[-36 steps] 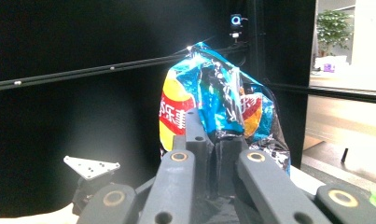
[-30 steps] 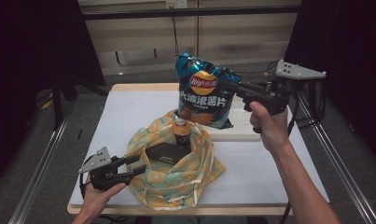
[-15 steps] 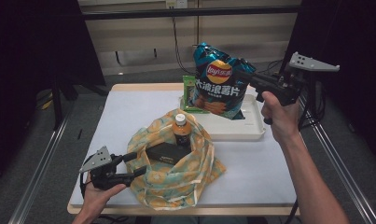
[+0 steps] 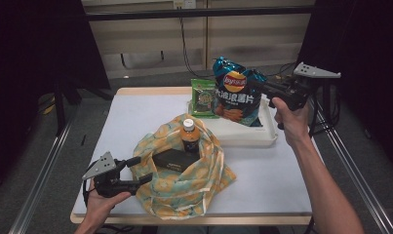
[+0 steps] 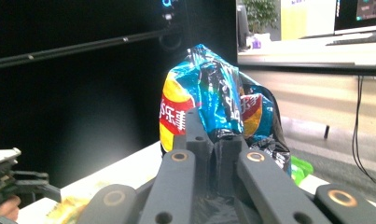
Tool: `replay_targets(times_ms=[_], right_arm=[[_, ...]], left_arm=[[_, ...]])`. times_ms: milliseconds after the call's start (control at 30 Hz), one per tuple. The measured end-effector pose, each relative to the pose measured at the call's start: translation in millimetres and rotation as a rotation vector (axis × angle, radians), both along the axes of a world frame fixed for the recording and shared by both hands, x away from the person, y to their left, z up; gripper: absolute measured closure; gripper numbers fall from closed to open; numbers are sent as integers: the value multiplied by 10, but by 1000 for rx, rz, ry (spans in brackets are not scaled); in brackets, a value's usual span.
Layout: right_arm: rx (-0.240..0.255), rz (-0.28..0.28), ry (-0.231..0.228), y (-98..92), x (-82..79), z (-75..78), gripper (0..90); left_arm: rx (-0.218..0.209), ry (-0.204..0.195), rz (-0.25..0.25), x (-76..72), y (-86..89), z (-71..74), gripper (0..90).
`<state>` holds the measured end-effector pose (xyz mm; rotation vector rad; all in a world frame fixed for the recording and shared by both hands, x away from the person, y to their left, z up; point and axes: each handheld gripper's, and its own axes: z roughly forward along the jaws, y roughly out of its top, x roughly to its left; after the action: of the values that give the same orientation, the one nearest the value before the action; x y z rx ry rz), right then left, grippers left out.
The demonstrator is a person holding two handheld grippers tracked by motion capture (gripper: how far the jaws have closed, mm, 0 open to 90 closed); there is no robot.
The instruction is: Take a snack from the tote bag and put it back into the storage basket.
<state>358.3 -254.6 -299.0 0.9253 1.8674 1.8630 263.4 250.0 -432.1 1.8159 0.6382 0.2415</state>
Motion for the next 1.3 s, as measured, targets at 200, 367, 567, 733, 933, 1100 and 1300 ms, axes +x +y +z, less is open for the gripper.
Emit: replay_targets(times_ms=[200, 367, 567, 733, 933, 1100, 1300], right_arm=[[10, -23, 34, -101, 166, -243, 873], [8, -47, 59, -153, 280, -374, 872], [3, -62, 76, -213, 416, -454, 872], [1, -99, 97, -277, 535, -563, 871], [-12, -109, 131, -297, 641, -702, 868], [-9, -125, 146, -312, 714, -776, 865], [-19, -148, 171, -362, 797, -839, 865]], left_arm=[[3, -1, 0, 2, 4, 1, 236], [13, 3, 15, 9, 12, 2, 233], [10, 9, 6, 34, 2, -14, 233], [5, 12, 2, 60, 3, -14, 231], [4, 14, 5, 64, 3, -14, 227], [19, 17, 20, 66, 16, -14, 226], [10, 26, 12, 84, 8, -32, 224]])
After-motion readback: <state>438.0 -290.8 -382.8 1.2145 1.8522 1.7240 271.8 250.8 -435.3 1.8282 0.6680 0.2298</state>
